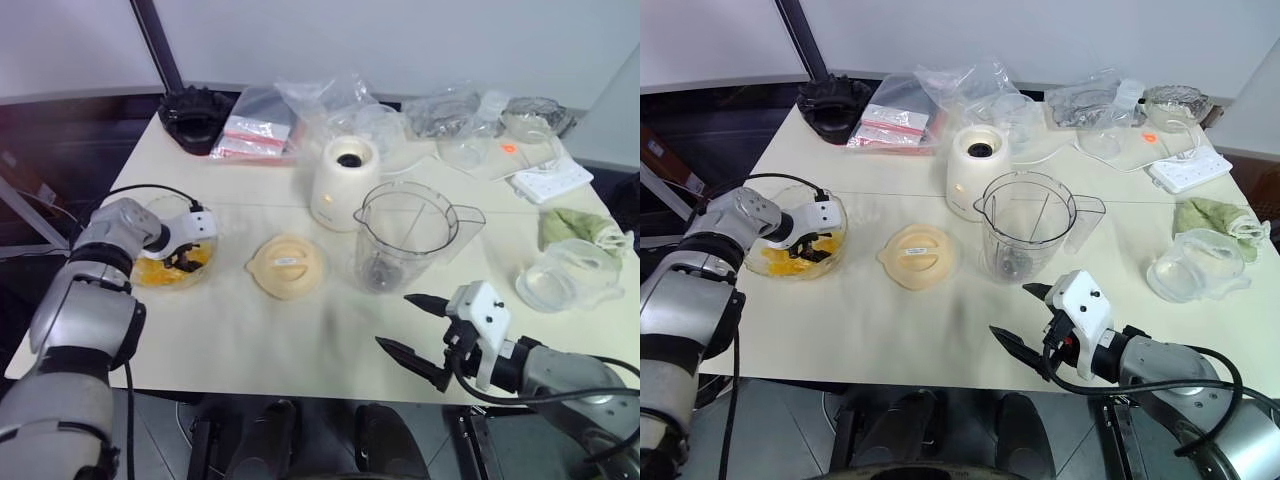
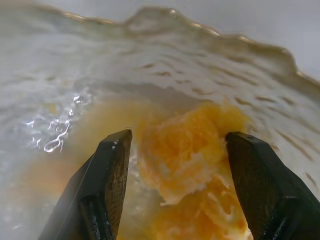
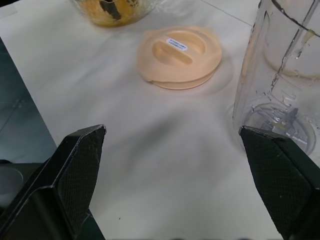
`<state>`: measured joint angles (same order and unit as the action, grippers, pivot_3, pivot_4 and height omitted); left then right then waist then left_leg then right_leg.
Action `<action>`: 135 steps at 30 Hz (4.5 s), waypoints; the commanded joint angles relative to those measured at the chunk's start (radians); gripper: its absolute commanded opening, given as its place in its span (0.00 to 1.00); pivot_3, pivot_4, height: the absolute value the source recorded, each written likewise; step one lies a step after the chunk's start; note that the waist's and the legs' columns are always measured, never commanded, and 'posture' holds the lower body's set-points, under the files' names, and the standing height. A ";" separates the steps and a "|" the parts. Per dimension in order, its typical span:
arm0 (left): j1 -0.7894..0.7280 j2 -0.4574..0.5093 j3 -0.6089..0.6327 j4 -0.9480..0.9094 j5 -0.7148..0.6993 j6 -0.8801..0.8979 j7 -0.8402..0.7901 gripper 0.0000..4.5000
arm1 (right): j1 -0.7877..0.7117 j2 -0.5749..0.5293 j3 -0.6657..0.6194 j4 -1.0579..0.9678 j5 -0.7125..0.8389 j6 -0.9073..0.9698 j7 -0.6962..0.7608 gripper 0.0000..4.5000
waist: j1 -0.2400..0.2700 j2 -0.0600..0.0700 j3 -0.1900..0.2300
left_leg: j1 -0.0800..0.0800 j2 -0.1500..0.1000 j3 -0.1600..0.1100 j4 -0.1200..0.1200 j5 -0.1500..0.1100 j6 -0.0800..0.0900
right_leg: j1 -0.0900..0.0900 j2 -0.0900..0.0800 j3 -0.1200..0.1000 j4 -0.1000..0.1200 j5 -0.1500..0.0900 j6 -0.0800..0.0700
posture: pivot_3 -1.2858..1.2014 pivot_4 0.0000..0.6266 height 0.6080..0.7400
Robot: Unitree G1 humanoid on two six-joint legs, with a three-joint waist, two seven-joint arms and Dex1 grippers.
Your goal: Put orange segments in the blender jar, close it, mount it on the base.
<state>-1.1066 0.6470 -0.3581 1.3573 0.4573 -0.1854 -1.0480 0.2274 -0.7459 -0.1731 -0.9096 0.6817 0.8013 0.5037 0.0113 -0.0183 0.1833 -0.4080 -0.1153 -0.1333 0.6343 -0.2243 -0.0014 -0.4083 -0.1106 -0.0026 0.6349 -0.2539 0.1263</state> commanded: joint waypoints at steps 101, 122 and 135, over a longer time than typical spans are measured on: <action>-0.399 -0.628 0.255 -0.089 -0.425 0.154 -0.293 0.31 | 0.240 0.156 -0.529 0.025 0.054 -0.214 -0.085 1.00 | 0.000 -0.003 0.001 | -0.002 -0.007 0.000 0.012 -0.003 0.004 | 0.000 -0.007 0.001 0.011 -0.004 0.006 | 0.52 0.24 1.00; 0.069 -0.318 0.408 -1.152 -0.837 0.738 -0.304 0.98 | 0.211 0.302 -0.457 0.304 -0.299 -0.321 -0.283 1.00 | -0.014 0.010 -0.002 | -0.001 -0.008 0.000 0.011 -0.003 0.004 | -0.001 -0.007 0.004 0.012 -0.004 0.006 | 0.52 0.24 1.00; 0.453 -0.124 0.400 -1.679 -1.032 1.005 -0.117 0.98 | -0.041 0.229 -0.495 0.803 -0.415 -0.420 -0.357 1.00 | 0.000 0.014 -0.003 | 0.002 -0.007 0.001 0.012 -0.002 0.003 | 0.001 -0.007 0.007 0.011 -0.006 0.001 | 0.52 0.24 1.00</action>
<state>-0.6481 0.5106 0.0246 -0.2674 -0.5416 0.8153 -1.1879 0.2005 -0.4975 -0.6488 -0.1474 0.2904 0.4266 0.1579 0.0114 -0.0042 0.1799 -0.4066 -0.1227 -0.1326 0.6455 -0.2265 0.0019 -0.4074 -0.1173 0.0042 0.6465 -0.2594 0.1280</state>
